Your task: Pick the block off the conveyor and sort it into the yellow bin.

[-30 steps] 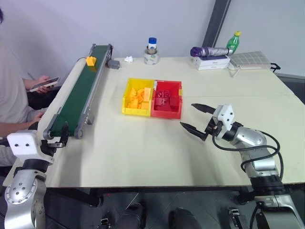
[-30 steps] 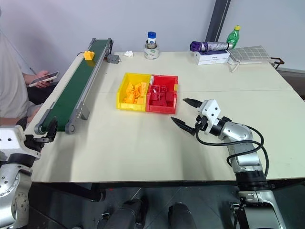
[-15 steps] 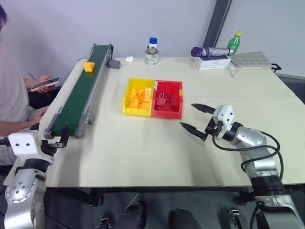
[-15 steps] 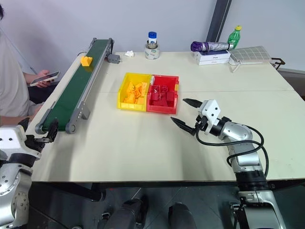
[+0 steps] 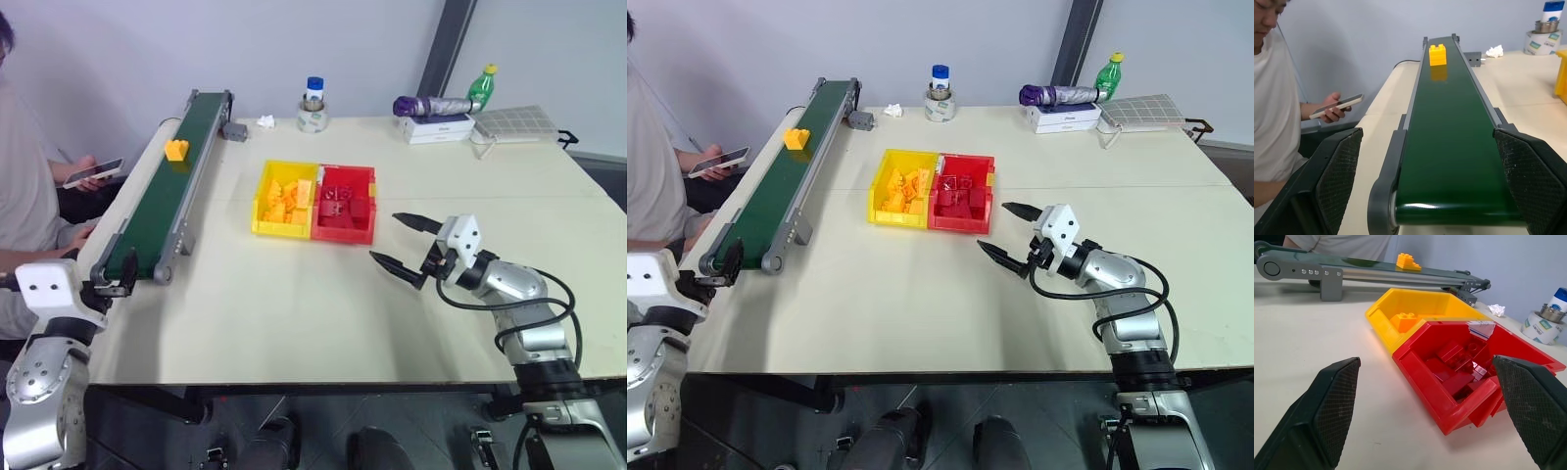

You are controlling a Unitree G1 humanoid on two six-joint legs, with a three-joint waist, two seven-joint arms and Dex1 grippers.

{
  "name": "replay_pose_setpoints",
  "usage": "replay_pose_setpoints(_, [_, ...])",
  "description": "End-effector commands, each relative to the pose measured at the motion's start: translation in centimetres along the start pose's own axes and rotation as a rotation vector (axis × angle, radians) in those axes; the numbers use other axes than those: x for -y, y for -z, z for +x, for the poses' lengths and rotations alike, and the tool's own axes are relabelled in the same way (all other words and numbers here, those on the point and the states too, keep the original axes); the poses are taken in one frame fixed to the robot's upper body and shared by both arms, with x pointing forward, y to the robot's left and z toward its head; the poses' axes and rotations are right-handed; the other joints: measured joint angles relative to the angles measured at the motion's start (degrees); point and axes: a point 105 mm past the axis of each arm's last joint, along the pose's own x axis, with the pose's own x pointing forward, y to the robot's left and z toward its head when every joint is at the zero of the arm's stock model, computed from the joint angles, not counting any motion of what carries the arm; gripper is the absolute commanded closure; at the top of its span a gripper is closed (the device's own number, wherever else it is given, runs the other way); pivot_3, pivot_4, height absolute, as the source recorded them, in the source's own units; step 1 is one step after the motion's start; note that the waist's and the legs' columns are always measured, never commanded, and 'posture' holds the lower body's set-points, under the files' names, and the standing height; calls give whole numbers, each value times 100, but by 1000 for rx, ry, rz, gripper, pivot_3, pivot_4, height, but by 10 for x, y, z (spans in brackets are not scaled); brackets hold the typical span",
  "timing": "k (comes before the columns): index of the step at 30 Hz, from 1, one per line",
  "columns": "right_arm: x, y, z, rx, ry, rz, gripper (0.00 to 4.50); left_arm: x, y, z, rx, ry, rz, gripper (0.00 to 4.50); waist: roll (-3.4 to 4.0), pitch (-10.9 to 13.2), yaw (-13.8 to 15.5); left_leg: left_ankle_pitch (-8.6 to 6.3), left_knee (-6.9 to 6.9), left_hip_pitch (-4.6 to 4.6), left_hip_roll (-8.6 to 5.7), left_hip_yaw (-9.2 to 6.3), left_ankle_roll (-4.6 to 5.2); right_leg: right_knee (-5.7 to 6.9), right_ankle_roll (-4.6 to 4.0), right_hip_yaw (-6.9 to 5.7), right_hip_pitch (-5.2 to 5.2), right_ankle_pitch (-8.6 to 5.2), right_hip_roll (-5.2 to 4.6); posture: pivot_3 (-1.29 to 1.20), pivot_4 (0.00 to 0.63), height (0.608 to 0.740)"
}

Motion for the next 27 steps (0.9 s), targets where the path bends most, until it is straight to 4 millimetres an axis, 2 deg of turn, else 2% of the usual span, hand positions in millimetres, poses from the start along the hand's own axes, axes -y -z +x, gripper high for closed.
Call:
replay_pose_setpoints(1, [3, -16, 3, 49, 2, -45, 0, -4, -14, 8, 35, -11, 7, 20, 0, 0, 0, 0, 0, 0, 0, 0, 0, 0, 0, 0, 0, 0, 0, 0, 150, 740])
replay_pose_setpoints(7, [2, -17, 5, 52, 2, -47, 0, -1, -23, 33, -3, 5, -17, 20, 0, 0, 2, 0, 1, 1, 0, 0, 0, 2, 1, -1, 1, 1, 1, 0, 150, 740])
replay_pose_setpoints(15, [-1, -19, 11, 65, -2, -51, 0, 7, -23, 84, -102, 64, -72, 20, -1, 0, -11, 1, 2, 4, -2, 0, 0, 4, 21, -2, 0, 12, 2, 0, 150, 740])
replay_pose_setpoints(21, [-2, -19, 9, 64, 6, -53, 0, 14, -22, 110, -163, 119, -117, 20, -2, 1, -8, 2, 1, 2, -2, -1, -1, 9, 27, -3, -4, 15, 4, 0, 150, 740])
replay_pose_setpoints(27, [-3, -19, 8, 65, 20, -49, 0, 12, -21, 129, -209, 112, -106, 20, -2, 1, -8, 3, 5, 3, -2, -1, -2, 11, 29, -3, -2, 16, 4, 0, 150, 740])
